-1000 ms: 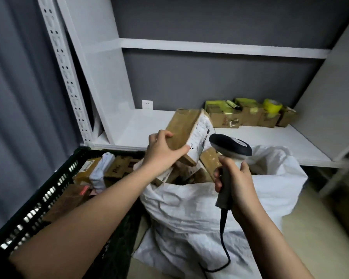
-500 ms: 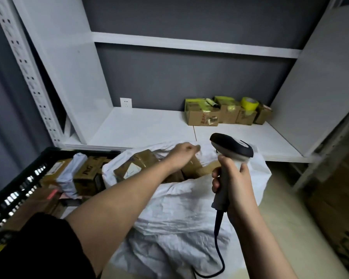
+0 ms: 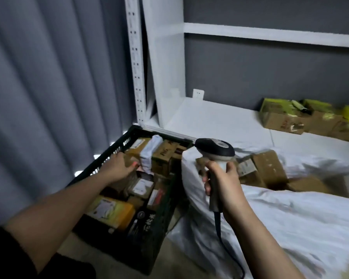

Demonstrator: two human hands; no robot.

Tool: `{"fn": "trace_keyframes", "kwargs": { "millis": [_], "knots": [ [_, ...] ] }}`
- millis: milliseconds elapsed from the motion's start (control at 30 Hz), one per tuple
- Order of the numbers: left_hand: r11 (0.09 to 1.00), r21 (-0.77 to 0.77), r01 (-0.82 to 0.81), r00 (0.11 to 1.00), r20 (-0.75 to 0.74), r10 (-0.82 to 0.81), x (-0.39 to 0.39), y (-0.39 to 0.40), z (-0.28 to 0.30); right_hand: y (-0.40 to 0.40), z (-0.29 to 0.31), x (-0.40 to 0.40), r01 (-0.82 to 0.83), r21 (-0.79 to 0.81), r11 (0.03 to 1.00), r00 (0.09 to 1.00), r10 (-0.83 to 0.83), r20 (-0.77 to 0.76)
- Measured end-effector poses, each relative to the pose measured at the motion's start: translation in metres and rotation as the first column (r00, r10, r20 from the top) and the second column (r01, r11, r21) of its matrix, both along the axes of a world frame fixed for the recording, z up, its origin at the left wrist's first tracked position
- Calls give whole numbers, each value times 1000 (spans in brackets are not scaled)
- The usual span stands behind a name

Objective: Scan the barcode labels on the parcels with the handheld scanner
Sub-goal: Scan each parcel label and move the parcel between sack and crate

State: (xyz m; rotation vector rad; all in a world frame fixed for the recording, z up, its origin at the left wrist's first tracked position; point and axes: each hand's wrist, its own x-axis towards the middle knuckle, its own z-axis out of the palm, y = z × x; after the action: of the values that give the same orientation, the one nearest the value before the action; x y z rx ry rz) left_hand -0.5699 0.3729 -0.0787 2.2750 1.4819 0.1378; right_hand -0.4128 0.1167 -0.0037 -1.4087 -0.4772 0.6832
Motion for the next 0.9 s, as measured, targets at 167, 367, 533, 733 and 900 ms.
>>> {"fn": "trace_keyframes", "kwargs": {
  "millis": [167, 367, 533, 733, 900],
  "knots": [
    [983, -182, -9, 969, -243, -36, -58, 40, -51, 75, -40, -35, -137, -90, 986, 990, 132, -58],
    [976, -206, -76, 957, -289, 14, -49, 83, -113, 144, -95, -50, -188, -173, 967, 980, 174, -92],
    [971, -226, -83, 946, -325, 6, -28, 109, -161, 177, -137, -47, -163, -191, 968, 983, 142, -115],
    [992, -11, -128, 911, -397, 113, -8, 109, -196, 186, -168, -46, -154, -209, 966, 980, 122, -158],
    [970, -128, -207, 932, -326, 156, -7, 108, -176, 179, -161, -47, -174, -200, 964, 978, 145, -152]
  ]
}}
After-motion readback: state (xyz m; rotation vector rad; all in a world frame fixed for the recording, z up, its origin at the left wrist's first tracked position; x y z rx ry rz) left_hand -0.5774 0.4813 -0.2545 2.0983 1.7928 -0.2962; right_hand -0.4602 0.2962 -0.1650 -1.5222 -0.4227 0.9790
